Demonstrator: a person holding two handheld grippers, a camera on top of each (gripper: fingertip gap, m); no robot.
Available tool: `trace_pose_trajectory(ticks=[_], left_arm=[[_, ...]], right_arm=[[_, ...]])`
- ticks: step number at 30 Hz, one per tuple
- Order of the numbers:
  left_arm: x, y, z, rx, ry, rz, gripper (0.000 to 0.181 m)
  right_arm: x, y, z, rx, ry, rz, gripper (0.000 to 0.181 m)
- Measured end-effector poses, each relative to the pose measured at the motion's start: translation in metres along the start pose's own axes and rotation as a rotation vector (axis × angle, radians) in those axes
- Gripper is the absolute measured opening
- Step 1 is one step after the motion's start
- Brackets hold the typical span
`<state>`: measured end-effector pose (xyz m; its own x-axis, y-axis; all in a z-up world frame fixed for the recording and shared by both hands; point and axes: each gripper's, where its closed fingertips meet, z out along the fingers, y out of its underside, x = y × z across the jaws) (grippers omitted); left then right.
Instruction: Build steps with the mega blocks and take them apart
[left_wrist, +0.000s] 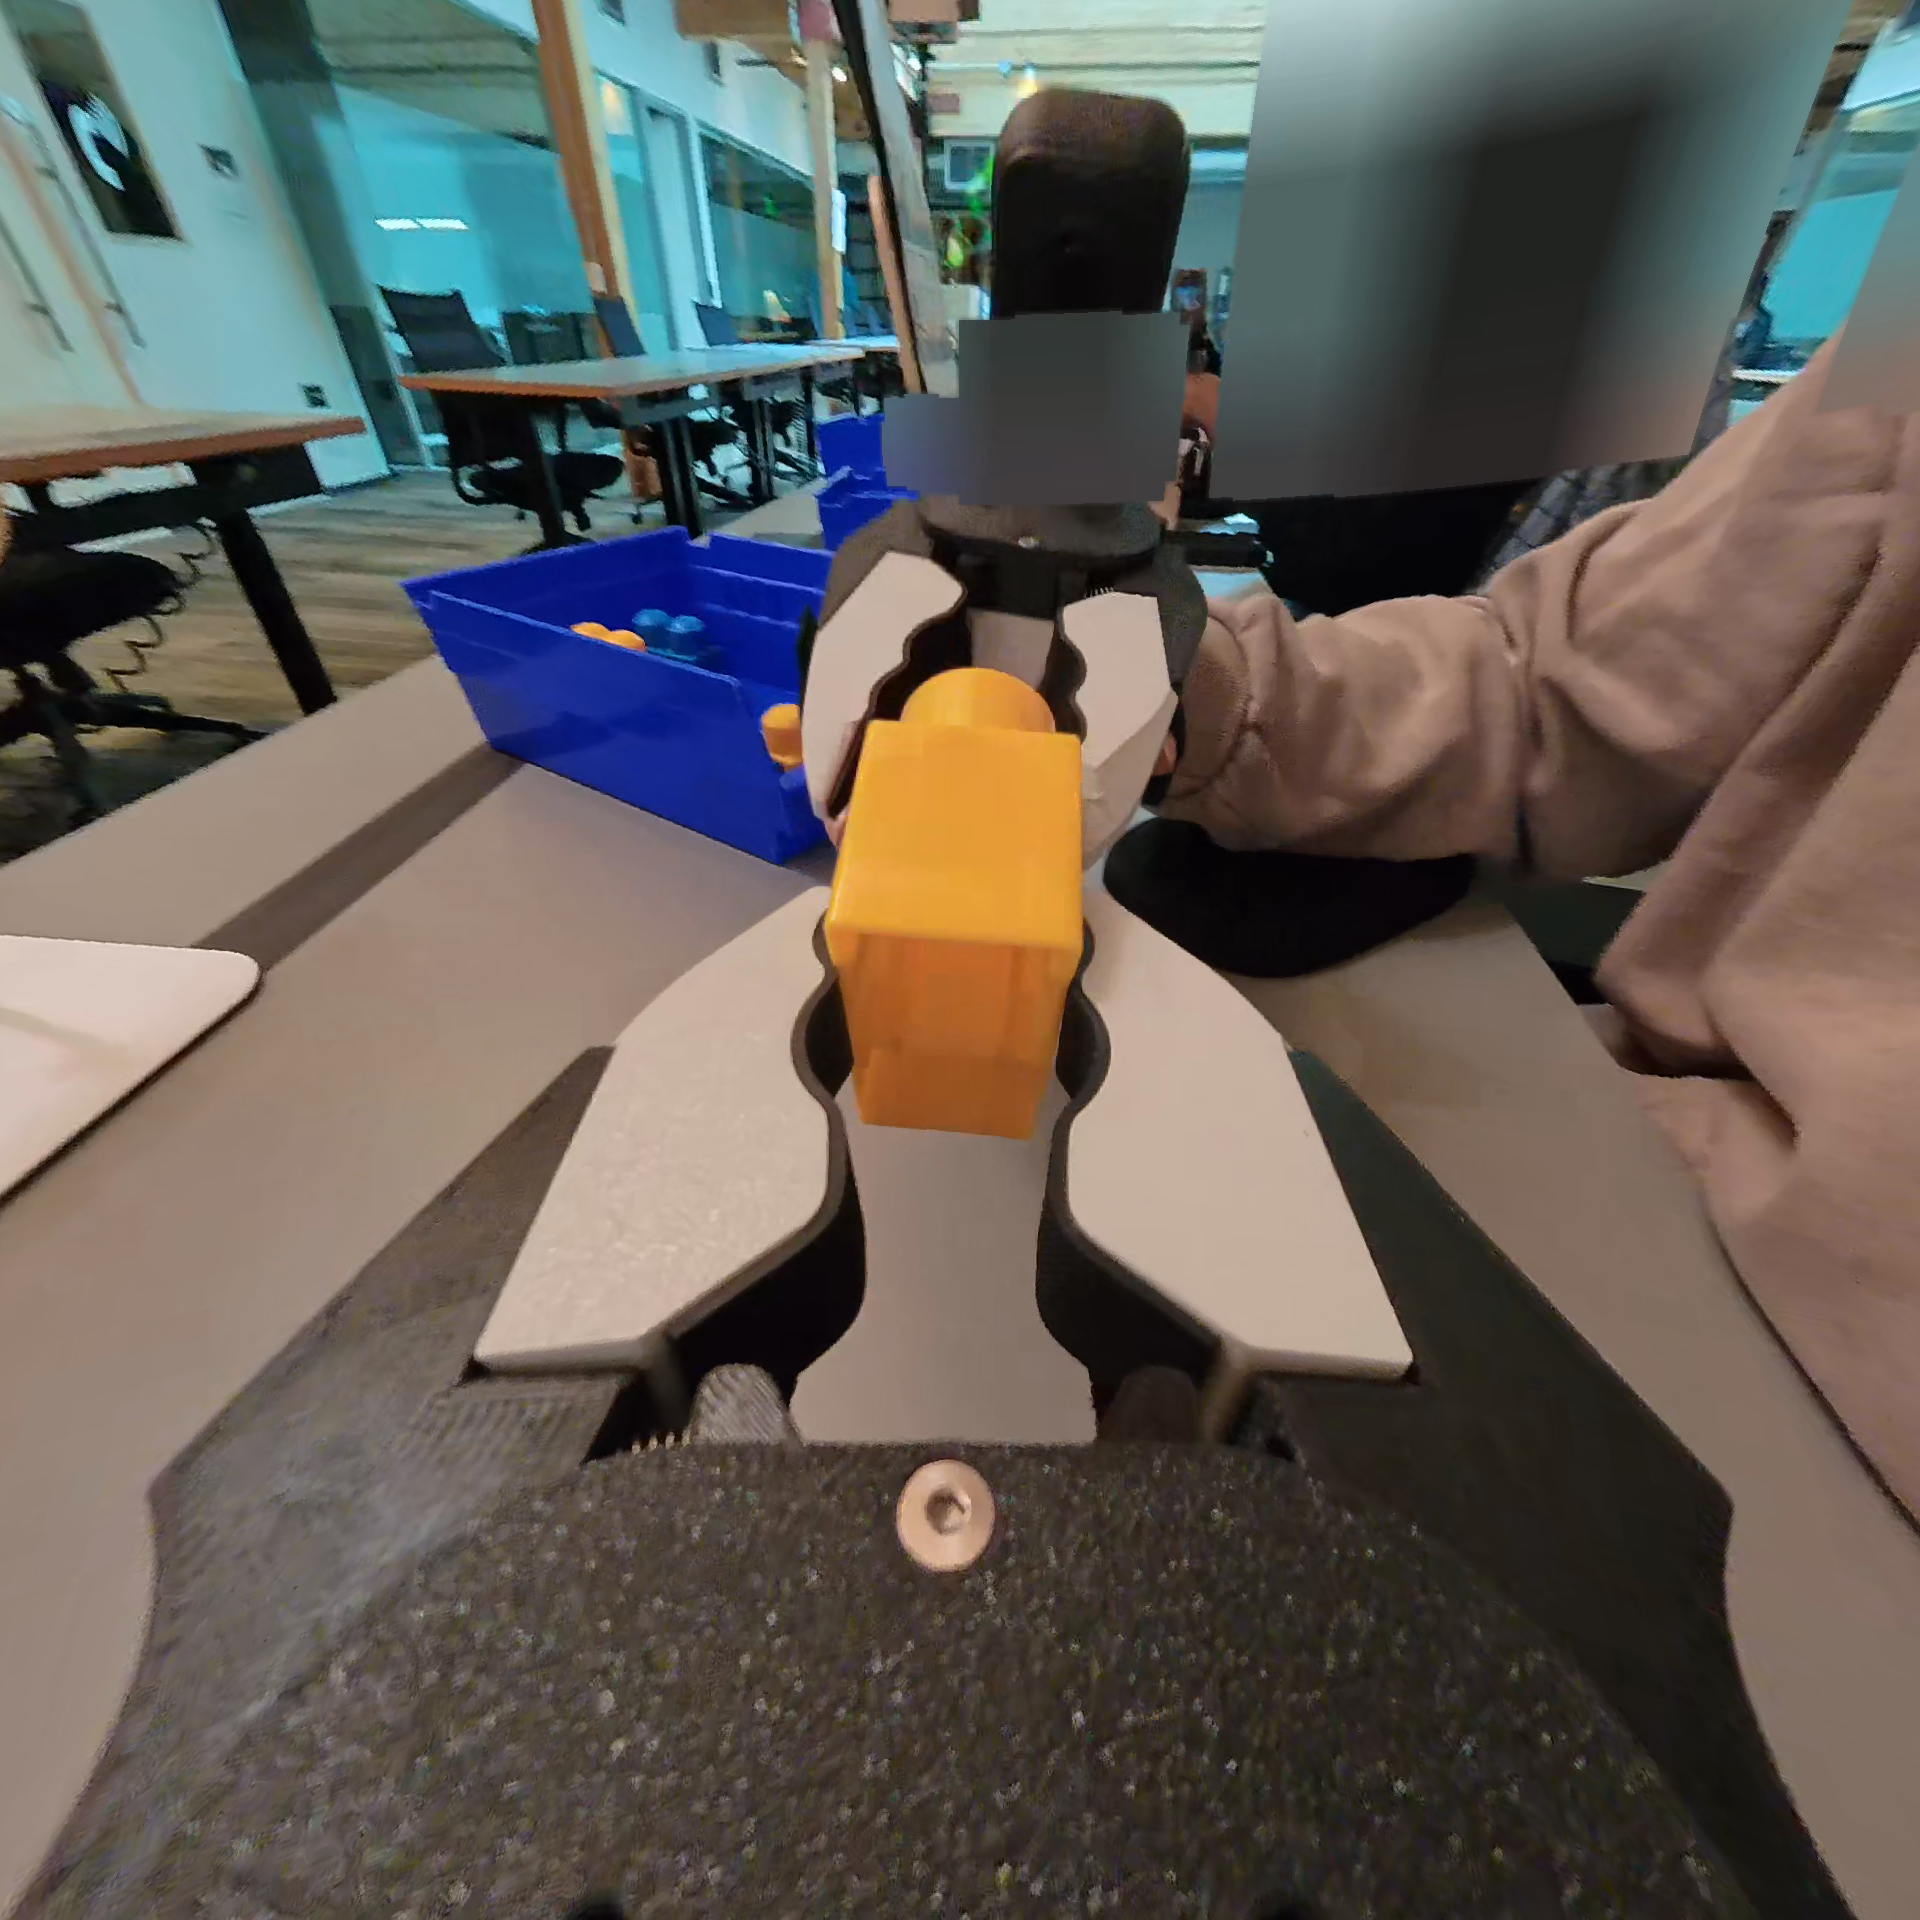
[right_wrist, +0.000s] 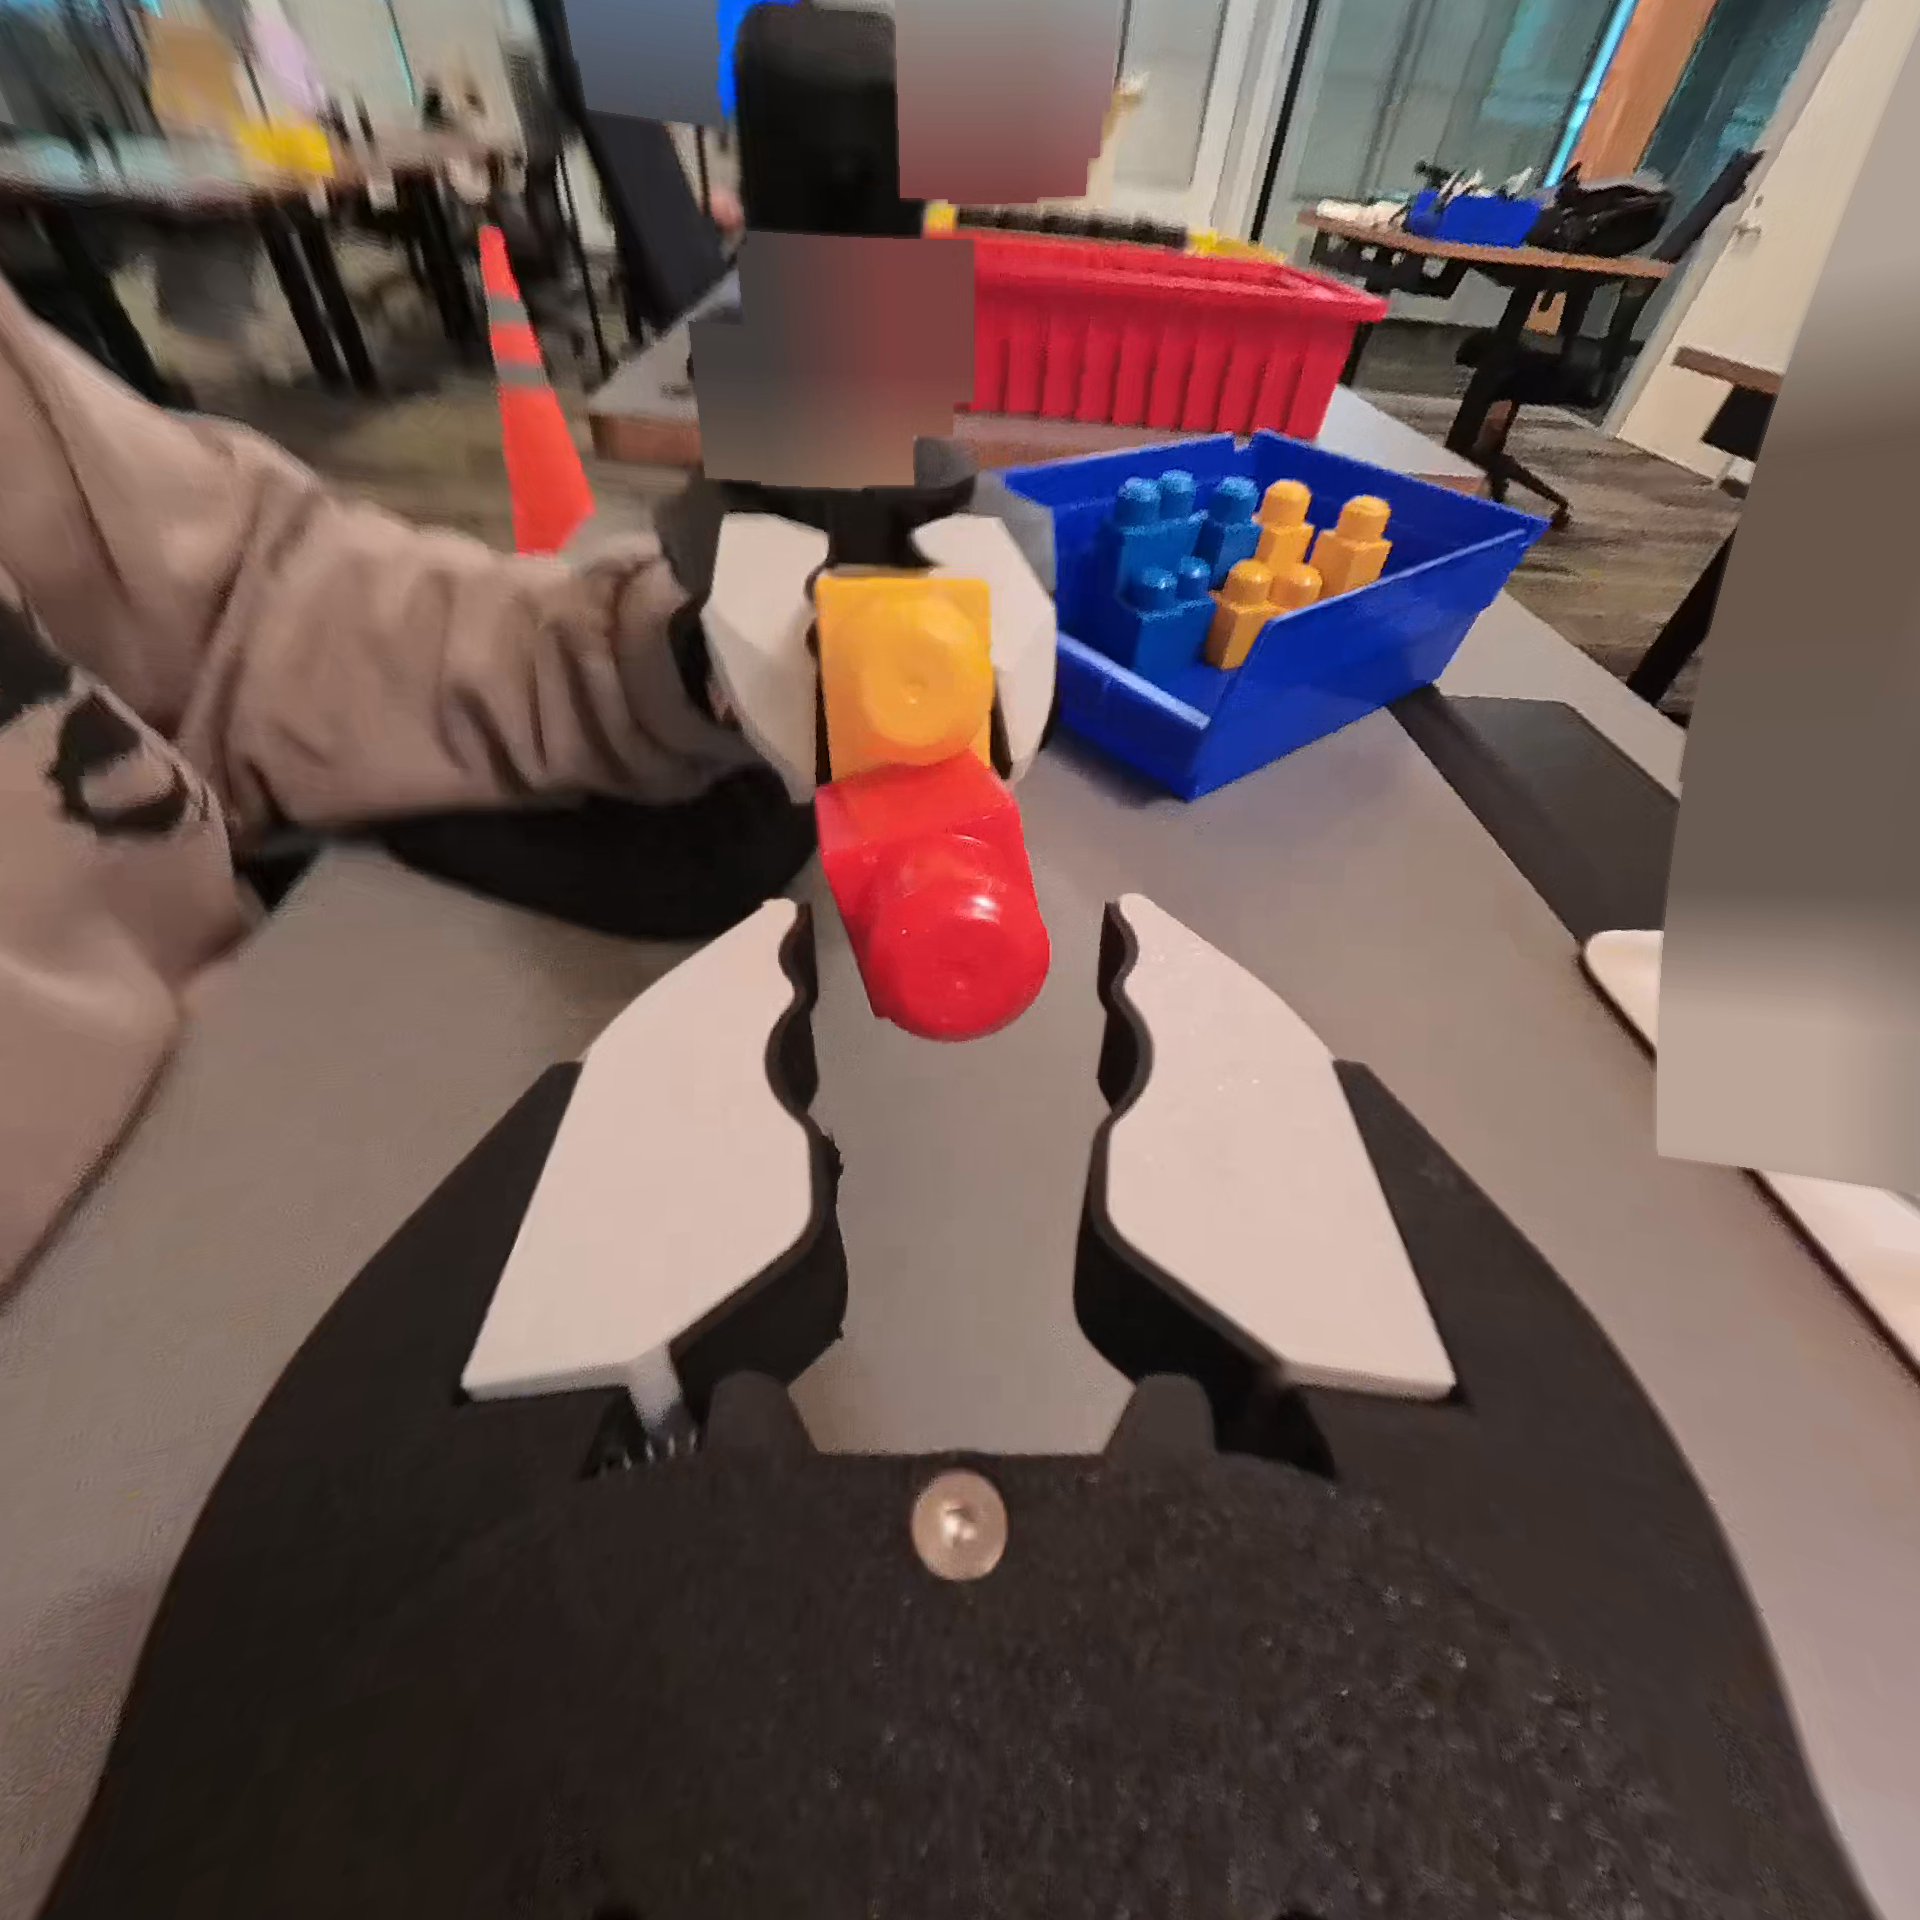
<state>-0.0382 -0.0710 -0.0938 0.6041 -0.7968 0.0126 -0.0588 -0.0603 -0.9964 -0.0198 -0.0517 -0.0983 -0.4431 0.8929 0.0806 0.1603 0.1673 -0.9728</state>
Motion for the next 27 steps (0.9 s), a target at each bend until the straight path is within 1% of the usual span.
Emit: trace_pose_trajectory(ticks=[2, 4, 8, 13, 15, 18, 22, 25, 27], left_arm=[[0.003, 0.005, 0.000, -0.029, 0.032, -0.018, 0.038], [0.004, 0.010, 0.001, -0.050, 0.046, -0.035, 0.038], [0.003, 0.014, 0.001, -0.064, 0.059, -0.065, 0.038], [-0.002, 0.016, -0.002, -0.067, 0.041, -0.068, 0.037], [-0.009, 0.014, -0.006, -0.054, 0.000, -0.055, 0.038], [-0.018, 0.008, -0.013, -0.019, -0.053, -0.037, 0.038], [-0.028, 0.005, -0.015, 0.000, -0.121, -0.015, 0.038], [-0.038, 0.004, -0.017, 0.012, -0.192, 0.006, 0.038], [-0.042, 0.004, -0.019, 0.016, -0.223, 0.012, 0.038]], right_arm=[[-0.002, 0.003, -0.003, -0.030, 0.005, -0.053, 0.052], [-0.002, 0.003, -0.006, -0.019, 0.016, -0.084, 0.049], [-0.009, 0.011, -0.008, -0.042, -0.008, -0.130, 0.033], [-0.006, 0.011, -0.008, -0.040, 0.008, -0.104, 0.032], [0.000, 0.010, -0.019, -0.054, 0.009, -0.066, 0.031], [0.016, 0.012, -0.050, -0.113, 0.083, -0.064, 0.032], [0.050, 0.009, -0.113, -0.216, 0.290, -0.065, 0.032], [0.081, 0.013, -0.172, -0.387, 0.458, -0.054, 0.032], [0.102, 0.023, -0.216, -0.540, 0.540, -0.024, 0.032]])
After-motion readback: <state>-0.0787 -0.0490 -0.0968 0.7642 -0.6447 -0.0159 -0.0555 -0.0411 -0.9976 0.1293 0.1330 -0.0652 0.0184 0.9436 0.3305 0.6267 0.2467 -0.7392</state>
